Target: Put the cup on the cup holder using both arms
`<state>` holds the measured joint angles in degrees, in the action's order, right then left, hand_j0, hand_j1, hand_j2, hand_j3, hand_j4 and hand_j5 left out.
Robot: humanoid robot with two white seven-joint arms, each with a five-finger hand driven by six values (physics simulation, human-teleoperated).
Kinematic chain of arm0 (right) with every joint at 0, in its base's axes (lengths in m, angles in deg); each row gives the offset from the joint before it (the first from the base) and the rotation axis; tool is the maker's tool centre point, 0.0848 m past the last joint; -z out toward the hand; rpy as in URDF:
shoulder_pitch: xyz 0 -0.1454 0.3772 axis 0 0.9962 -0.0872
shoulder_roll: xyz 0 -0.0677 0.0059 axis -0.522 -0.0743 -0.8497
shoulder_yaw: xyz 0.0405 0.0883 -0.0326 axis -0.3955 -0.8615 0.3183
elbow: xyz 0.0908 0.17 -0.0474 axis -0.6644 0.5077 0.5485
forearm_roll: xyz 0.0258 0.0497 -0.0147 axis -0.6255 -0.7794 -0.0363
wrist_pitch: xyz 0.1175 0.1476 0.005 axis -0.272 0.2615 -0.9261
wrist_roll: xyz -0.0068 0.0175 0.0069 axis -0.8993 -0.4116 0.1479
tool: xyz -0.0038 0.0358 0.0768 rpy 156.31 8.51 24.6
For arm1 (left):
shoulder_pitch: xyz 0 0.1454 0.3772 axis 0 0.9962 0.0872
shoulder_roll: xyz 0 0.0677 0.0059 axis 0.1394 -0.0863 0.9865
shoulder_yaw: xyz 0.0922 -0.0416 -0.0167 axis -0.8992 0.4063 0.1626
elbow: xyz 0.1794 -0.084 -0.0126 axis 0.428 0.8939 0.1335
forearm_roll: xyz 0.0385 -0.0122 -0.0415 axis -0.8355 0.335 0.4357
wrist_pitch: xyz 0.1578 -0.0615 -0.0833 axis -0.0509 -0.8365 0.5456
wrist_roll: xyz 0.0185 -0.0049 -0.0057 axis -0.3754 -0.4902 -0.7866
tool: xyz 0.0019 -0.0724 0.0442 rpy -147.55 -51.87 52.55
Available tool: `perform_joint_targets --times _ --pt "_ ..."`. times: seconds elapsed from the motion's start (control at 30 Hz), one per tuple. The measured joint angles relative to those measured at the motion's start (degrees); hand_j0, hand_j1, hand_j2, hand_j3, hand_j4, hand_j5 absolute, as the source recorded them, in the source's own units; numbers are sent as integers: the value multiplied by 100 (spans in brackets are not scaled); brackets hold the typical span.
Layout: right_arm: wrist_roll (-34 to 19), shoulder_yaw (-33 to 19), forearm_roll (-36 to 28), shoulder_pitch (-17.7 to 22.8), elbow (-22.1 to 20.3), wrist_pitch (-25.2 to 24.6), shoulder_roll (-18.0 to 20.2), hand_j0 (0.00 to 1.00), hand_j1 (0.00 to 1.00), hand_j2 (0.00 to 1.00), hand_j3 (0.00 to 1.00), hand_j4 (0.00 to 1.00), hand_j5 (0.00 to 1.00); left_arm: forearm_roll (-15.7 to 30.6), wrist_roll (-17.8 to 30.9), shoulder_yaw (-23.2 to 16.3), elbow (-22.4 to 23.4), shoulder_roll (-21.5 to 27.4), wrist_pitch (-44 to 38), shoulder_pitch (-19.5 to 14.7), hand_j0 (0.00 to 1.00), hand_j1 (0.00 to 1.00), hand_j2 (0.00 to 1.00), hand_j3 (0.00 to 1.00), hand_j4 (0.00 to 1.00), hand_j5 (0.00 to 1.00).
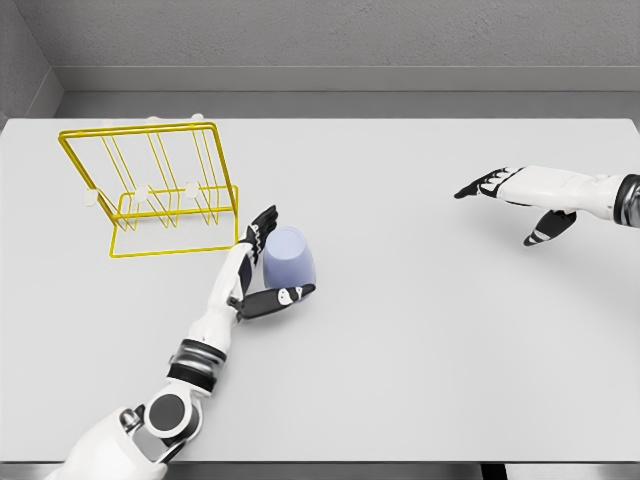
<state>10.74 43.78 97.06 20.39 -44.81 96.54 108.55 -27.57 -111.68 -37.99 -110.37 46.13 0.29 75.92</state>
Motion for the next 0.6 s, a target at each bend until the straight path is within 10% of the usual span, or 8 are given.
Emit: perform_joint_targets --times 0.6 --pt "0 15 0 -18 -19 0 -38 100 100 100 100 100 100 -8 -7 0 93 -92 -3 -9 88 88 88 88 88 88"
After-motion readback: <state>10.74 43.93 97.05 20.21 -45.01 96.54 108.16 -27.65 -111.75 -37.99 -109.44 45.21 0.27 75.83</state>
